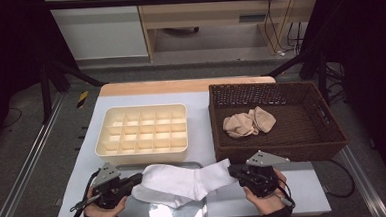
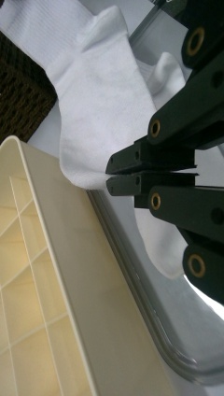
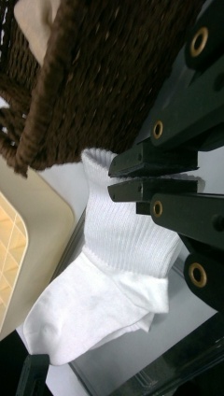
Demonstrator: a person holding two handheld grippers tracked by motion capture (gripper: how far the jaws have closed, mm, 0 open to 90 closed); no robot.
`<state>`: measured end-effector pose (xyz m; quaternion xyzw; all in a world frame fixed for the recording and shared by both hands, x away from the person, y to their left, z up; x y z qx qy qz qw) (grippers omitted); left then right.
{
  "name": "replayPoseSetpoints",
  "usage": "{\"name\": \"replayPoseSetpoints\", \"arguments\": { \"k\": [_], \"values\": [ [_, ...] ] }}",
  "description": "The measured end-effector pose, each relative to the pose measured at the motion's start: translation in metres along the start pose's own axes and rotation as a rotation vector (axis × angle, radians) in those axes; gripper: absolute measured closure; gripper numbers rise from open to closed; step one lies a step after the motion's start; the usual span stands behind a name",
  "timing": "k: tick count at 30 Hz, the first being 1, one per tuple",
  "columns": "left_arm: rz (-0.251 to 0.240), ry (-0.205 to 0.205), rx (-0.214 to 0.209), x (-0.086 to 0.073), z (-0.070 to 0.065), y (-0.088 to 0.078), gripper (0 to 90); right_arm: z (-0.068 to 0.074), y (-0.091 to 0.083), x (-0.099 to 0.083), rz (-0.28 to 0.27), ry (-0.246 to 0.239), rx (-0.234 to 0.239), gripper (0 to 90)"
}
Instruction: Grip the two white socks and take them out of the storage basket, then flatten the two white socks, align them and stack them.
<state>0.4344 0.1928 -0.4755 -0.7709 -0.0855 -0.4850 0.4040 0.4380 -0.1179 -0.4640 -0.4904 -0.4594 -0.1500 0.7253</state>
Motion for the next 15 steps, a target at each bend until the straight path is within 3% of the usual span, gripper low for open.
{"name": "replayPoseSetpoints", "arguments": {
  "k": [15],
  "values": [
    [-0.001,-0.068,0.048,-0.021,0.026,-0.023,87.5,0.038,0.024,0.008,0.029,-0.035,0.079,86.8]
  ]
}}
Point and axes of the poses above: each handheld gripper's, and its own axes: y roughly forward along the jaws, x roughly out of its top, z roughly to its left, the point moved 9 cm from there along y, roughly forward along the jaws, and after that the axes turned 7 degrees about -x, right-handed, at the moved point
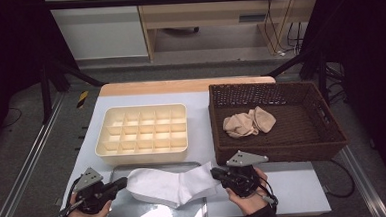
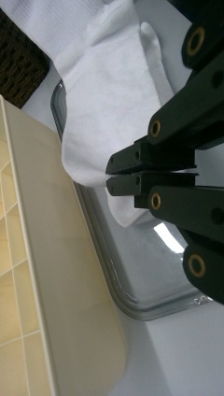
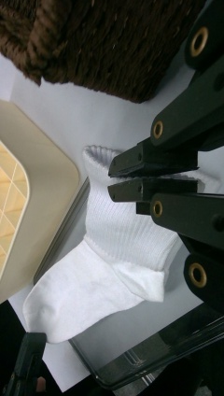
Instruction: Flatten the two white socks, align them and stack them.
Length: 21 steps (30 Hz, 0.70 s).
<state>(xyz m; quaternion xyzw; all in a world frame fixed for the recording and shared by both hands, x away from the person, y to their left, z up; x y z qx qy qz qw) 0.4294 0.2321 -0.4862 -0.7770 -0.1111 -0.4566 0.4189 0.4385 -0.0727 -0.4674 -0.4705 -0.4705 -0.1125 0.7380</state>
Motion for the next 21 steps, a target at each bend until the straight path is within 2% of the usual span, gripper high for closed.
{"name": "replayPoseSetpoints", "arguments": {
  "k": [6,13,16,21],
  "values": [
    [0.009,-0.017,0.015,-0.004,0.006,0.002,87.5,0.003,0.014,-0.006,0.031,-0.004,0.007,86.8],
    [0.061,-0.001,0.040,-0.013,0.006,0.014,87.4,-0.001,0.028,-0.022,0.076,0.006,-0.015,86.5],
    [0.065,-0.003,0.042,-0.014,0.005,0.016,87.4,-0.002,0.032,-0.028,0.092,-0.007,-0.026,86.4],
    [0.053,-0.006,0.047,-0.013,0.006,0.018,87.2,-0.004,0.037,-0.033,0.120,-0.001,-0.043,86.2]
  ]
}}
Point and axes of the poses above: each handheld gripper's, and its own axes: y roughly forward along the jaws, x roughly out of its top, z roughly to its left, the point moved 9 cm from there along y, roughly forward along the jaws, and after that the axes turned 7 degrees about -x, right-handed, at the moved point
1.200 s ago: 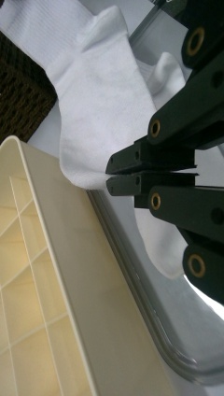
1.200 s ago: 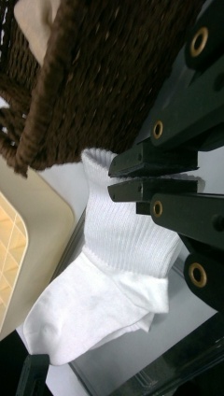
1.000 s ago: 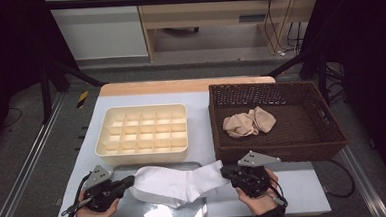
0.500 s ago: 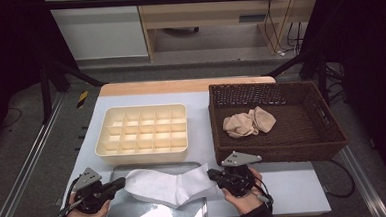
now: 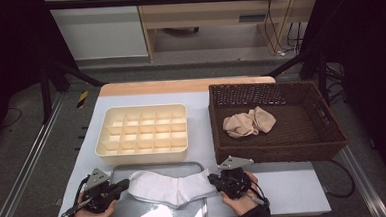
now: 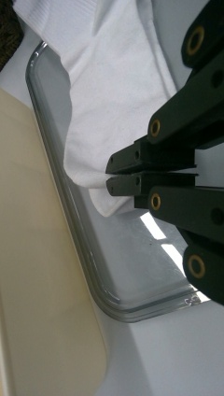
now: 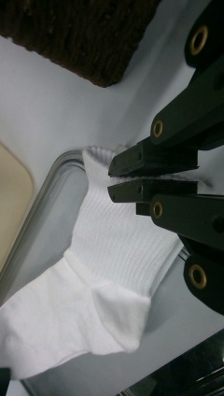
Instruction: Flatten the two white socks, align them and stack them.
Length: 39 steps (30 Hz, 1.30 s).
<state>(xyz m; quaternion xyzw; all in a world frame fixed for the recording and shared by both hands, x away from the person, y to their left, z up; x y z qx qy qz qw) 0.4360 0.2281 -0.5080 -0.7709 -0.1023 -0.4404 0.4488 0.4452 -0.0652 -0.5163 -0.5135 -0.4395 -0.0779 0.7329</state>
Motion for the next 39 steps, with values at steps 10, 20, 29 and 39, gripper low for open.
{"name": "replayPoseSetpoints", "arguments": {
  "k": [10,20,29,39],
  "values": [
    [-0.011,0.018,0.051,0.001,0.004,0.008,82.5,0.001,0.004,-0.009,0.051,0.012,0.001,84.6],
    [0.032,0.032,0.093,-0.005,0.013,0.021,64.6,-0.002,0.003,-0.021,0.009,0.049,-0.021,64.6],
    [0.066,0.032,0.085,-0.011,0.009,0.026,79.2,0.007,0.010,-0.027,0.024,0.073,-0.009,72.7],
    [0.042,0.032,0.012,-0.013,-0.014,0.028,84.0,-0.022,-0.002,-0.016,0.001,0.112,-0.048,81.2]
  ]
}}
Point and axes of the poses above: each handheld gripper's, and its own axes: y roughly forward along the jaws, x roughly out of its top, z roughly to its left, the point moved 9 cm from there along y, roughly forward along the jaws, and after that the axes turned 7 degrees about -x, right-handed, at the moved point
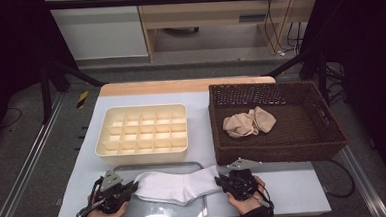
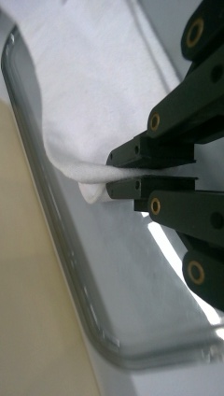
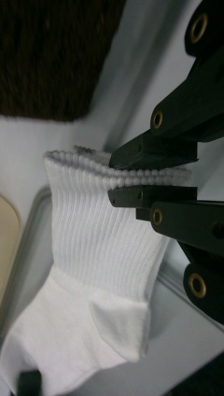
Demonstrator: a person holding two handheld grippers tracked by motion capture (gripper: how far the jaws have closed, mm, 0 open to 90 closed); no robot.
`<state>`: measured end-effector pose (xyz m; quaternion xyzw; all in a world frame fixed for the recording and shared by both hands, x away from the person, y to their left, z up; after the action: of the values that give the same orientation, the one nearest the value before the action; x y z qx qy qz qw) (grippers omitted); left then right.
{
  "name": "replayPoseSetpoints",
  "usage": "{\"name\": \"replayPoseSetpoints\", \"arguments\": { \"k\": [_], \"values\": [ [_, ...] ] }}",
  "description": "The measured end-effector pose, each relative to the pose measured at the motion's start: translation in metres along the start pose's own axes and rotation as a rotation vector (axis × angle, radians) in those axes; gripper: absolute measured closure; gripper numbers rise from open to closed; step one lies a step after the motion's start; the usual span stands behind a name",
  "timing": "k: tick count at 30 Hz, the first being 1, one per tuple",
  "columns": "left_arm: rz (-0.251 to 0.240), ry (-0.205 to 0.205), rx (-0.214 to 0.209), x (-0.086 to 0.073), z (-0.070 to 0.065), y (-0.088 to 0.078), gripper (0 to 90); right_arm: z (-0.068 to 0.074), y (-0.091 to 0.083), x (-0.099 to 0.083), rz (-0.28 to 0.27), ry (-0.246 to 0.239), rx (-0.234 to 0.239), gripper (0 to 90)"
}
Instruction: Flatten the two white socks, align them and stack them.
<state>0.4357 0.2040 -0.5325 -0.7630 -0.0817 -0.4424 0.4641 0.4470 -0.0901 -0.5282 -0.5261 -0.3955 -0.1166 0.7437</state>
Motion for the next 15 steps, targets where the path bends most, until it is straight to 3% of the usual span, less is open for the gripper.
{"name": "replayPoseSetpoints", "arguments": {
  "k": [5,7,11,15],
  "values": [
    [-0.005,0.035,0.012,-0.001,-0.007,0.001,81.6,-0.008,0.008,-0.004,0.039,-0.024,-0.036,79.4],
    [-0.014,0.033,0.021,0.000,-0.005,-0.001,76.6,-0.008,0.007,-0.003,0.032,-0.035,-0.039,76.6],
    [-0.071,0.028,0.012,0.011,-0.004,-0.011,64.8,-0.013,0.000,0.002,-0.018,-0.022,-0.042,70.4],
    [-0.135,0.044,0.004,0.030,-0.003,-0.027,60.2,-0.021,-0.009,0.013,-0.080,-0.017,-0.048,64.9]
  ]
}}
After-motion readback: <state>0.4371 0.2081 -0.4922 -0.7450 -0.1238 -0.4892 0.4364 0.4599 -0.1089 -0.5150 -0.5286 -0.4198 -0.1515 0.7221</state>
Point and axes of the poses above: each handheld gripper's, and its own axes: y roughly forward along the jaws, x roughly out of its top, z roughly to its left, the point moved 9 cm from there along y, roughly forward along the jaws, and after that the axes turned 7 degrees about -x, right-handed, at the moved point
